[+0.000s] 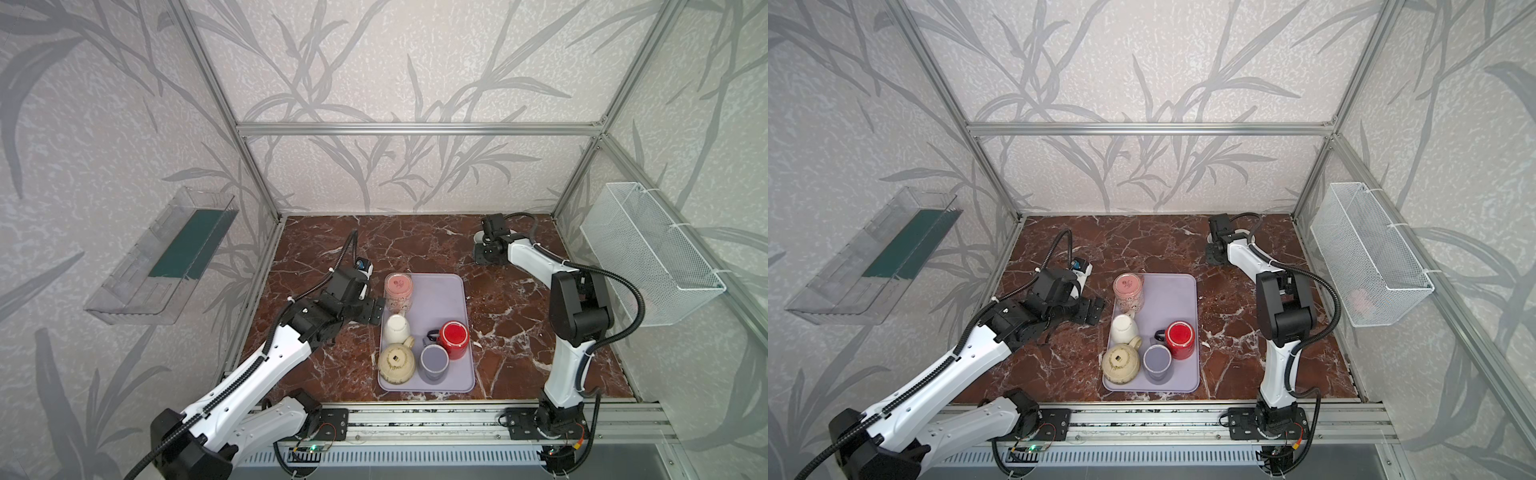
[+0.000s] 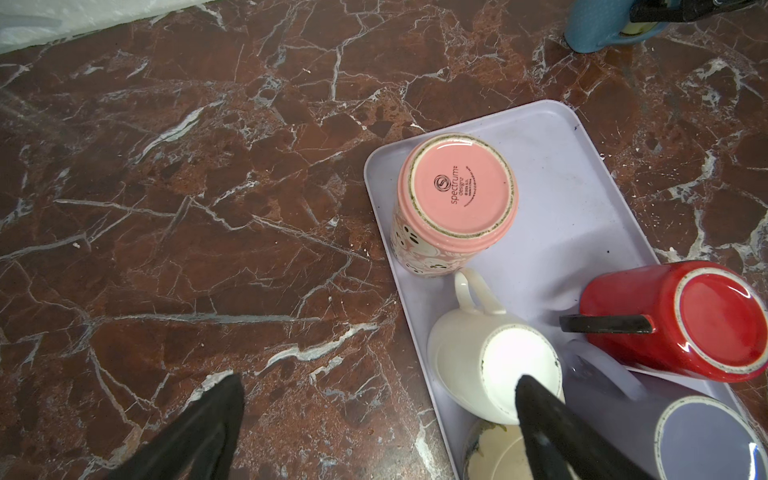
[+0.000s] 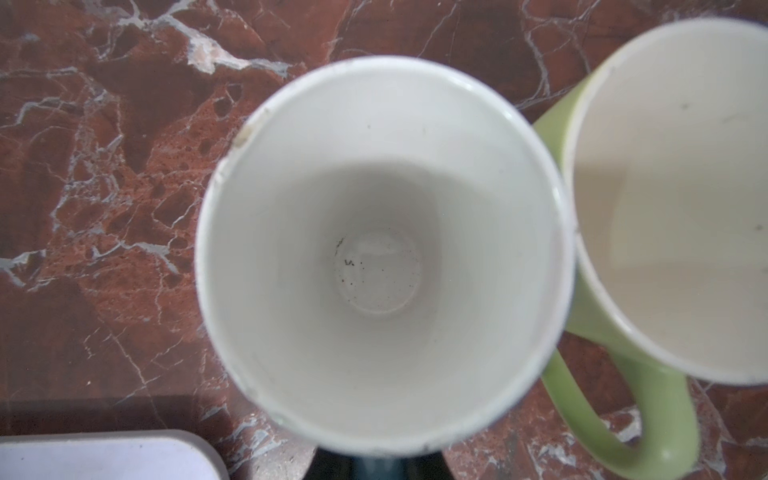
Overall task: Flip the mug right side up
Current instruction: 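Lower the blue mug upright beside the green mug with the right gripper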
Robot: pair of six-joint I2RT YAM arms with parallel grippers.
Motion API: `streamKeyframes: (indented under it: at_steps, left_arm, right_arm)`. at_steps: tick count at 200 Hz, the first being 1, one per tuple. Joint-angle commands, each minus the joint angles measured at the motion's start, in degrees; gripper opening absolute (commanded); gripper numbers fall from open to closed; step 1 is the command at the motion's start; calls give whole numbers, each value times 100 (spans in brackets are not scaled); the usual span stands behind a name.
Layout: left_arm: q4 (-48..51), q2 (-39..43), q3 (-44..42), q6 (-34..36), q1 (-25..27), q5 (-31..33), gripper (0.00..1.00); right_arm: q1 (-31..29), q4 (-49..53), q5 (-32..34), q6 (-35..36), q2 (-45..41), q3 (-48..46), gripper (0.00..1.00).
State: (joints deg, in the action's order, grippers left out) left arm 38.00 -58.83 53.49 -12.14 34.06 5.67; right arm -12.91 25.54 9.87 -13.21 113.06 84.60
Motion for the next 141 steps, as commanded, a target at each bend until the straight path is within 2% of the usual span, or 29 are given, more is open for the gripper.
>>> streamKeyframes:
  at_steps: [1, 13, 48, 93, 141]
  left_arm:
    - [150, -61, 162, 64, -8, -137, 99]
    - [159, -84, 174, 77, -7, -211, 98]
    - [191, -177, 188, 96, -4, -301, 97]
    - [278, -294, 265, 98, 185, -405, 94]
    - [603, -388, 388, 129, 488, -345, 80]
  right_arm:
    - [40, -202, 1, 35, 87, 233, 0]
    - [36, -187, -33, 25, 80, 217, 0]
    - [34, -184, -168, -14, 0, 146, 17]
    - [34, -224, -323, -52, -276, 13, 31]
    - [34, -429, -655, -175, -872, -436, 48]
